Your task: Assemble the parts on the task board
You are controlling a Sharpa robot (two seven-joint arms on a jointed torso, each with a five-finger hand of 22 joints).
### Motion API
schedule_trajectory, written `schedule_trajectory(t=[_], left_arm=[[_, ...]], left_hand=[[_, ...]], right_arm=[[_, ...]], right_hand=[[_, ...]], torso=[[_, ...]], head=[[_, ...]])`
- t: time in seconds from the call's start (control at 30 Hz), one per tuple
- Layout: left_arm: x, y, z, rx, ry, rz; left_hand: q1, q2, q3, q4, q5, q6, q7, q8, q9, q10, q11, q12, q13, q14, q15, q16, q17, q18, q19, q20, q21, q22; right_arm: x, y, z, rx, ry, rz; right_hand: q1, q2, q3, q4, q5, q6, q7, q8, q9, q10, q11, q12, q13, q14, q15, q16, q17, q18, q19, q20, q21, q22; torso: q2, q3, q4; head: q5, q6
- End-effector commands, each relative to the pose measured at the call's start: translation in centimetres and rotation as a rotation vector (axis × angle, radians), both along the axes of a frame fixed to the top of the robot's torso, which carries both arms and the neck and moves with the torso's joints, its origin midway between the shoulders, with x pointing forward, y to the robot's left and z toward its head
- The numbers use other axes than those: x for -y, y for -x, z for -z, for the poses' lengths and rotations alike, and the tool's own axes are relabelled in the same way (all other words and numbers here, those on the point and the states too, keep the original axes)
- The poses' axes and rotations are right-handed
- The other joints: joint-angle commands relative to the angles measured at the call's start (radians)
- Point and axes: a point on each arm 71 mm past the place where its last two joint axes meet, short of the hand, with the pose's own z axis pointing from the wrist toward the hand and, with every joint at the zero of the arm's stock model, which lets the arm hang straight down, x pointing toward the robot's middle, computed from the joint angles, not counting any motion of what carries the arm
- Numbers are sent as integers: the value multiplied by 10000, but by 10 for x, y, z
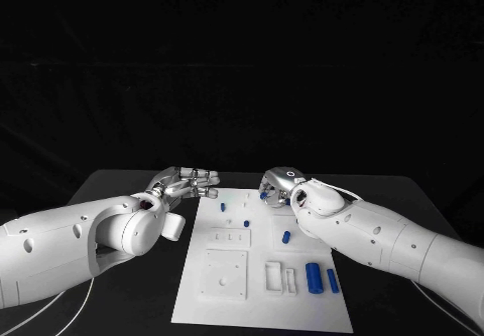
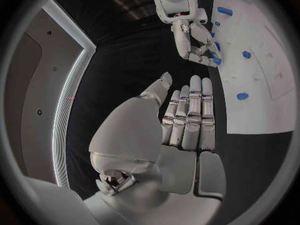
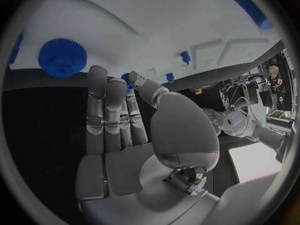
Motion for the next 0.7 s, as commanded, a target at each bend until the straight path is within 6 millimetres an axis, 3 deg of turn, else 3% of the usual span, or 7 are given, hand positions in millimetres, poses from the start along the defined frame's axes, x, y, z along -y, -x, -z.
schedule_trajectory(t=[0.03,0.1,0.27,0.7], left_arm=[[4,-1,-3,93,11,147],[5,-1,-3,96,11,173],[7,-2,-3,106,8,210],[12,-3,-8,225,-34,314]], left_hand=[[53,45,-65,1,-38,-81,12,-30,15,-80,17,-30,12,-14,1,61,-15,14,-21,11,35,-7],[53,45,-65,1,-38,-81,12,-30,15,-80,17,-30,12,-14,1,61,-15,14,-21,11,35,-7],[53,45,-65,1,-38,-81,12,-30,15,-80,17,-30,12,-14,1,61,-15,14,-21,11,35,-7],[53,45,-65,1,-38,-81,12,-30,15,-80,17,-30,12,-14,1,61,-15,14,-21,11,35,-7]], right_arm=[[-4,-2,-5,576,-173,352],[-9,-3,-5,641,-205,345],[-17,-5,-5,752,-203,347],[-29,-8,-4,917,-258,336]], right_hand=[[72,-4,71,-3,31,164,-112,53,36,166,-88,19,10,17,-80,-16,5,125,63,-23,-57,56],[72,-4,71,-3,31,164,-112,53,36,166,-88,19,10,17,-80,-16,5,125,63,-23,-57,56],[70,-6,80,-6,27,170,-113,53,35,166,-87,19,10,17,-83,-15,5,128,72,-24,-81,85],[60,-21,105,-22,44,180,-116,52,32,168,-88,19,9,13,-92,-15,-1,137,112,-32,-183,237]], torso=[[22,-14,20],[23,-1,16],[35,-2,28],[145,-103,174]], head=[[-19,28],[-15,-21],[7,19],[-54,91]])
